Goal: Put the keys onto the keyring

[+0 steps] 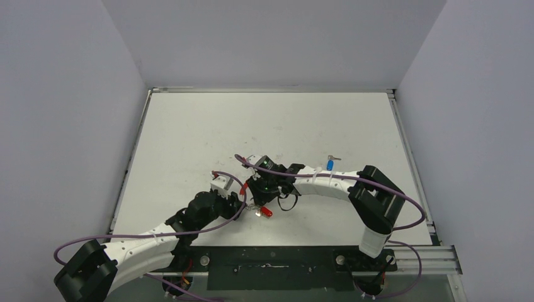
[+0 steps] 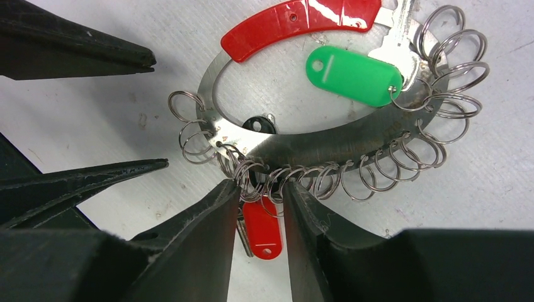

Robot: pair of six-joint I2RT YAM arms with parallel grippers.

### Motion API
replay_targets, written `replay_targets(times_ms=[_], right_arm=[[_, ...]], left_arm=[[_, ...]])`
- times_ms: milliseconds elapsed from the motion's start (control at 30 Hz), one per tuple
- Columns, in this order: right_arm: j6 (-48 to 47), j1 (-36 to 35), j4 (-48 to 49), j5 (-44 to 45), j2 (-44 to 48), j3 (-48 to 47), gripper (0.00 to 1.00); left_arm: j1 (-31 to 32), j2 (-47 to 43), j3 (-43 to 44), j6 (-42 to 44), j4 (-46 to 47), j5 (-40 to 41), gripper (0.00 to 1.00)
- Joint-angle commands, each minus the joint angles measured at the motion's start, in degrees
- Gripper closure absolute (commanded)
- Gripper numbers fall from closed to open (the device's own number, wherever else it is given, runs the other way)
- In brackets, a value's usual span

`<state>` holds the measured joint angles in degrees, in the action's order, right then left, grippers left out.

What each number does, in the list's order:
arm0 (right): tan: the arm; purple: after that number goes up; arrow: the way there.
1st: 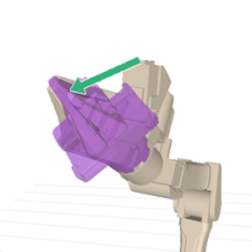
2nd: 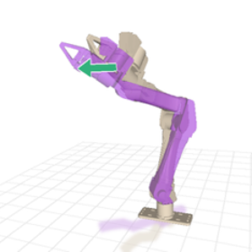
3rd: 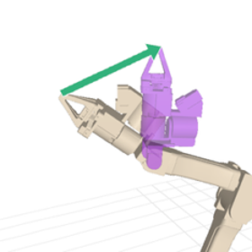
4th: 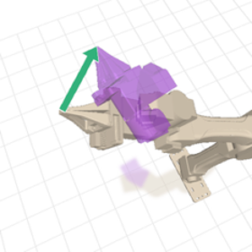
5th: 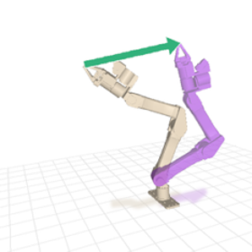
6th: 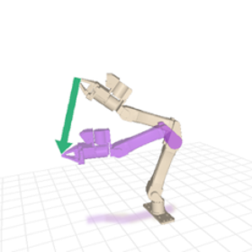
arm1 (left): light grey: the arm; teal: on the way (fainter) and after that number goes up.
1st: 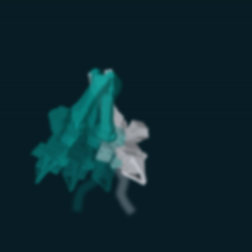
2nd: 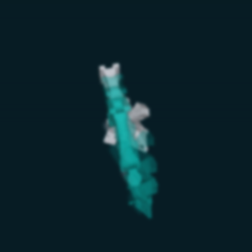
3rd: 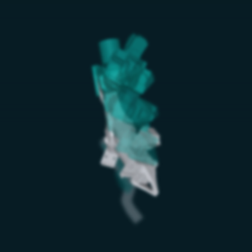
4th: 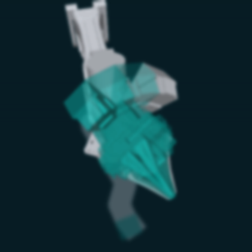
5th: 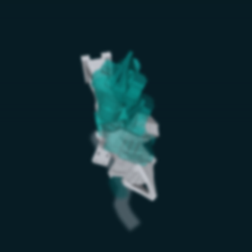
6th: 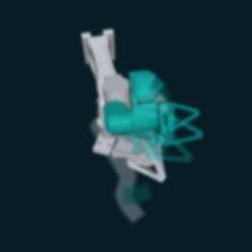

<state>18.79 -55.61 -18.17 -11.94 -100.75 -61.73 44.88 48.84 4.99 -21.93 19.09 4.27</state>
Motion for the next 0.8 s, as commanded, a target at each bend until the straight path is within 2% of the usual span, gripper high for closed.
replay_targets(times_ms=[0, 367, 567, 767], right_arm=[[-0.3, -0.6, 0.2, 1.0, 1.6, -3.0, 0.66], [-0.4, -1.1, 0.8, 1.0, 3.4, -2.8, 0.62], [-0.4, -1.1, 0.3, 1.8, 1.5, -3.1, 0.63], [0.1, -0.5, -0.3, 5.0, 1.3, -2.7, 0.73]], left_arm=[[-0.4, -0.1, 1.4, -0.5, 1.8, -0.4, 0.50], [-0.4, -0.2, 1.3, -0.7, 1.8, -0.4, 0.50], [-0.4, -0.2, 1.3, -0.7, 1.8, -0.5, 0.50], [-0.3, -0.5, 1.2, -0.7, 1.6, -0.4, 0.50]])
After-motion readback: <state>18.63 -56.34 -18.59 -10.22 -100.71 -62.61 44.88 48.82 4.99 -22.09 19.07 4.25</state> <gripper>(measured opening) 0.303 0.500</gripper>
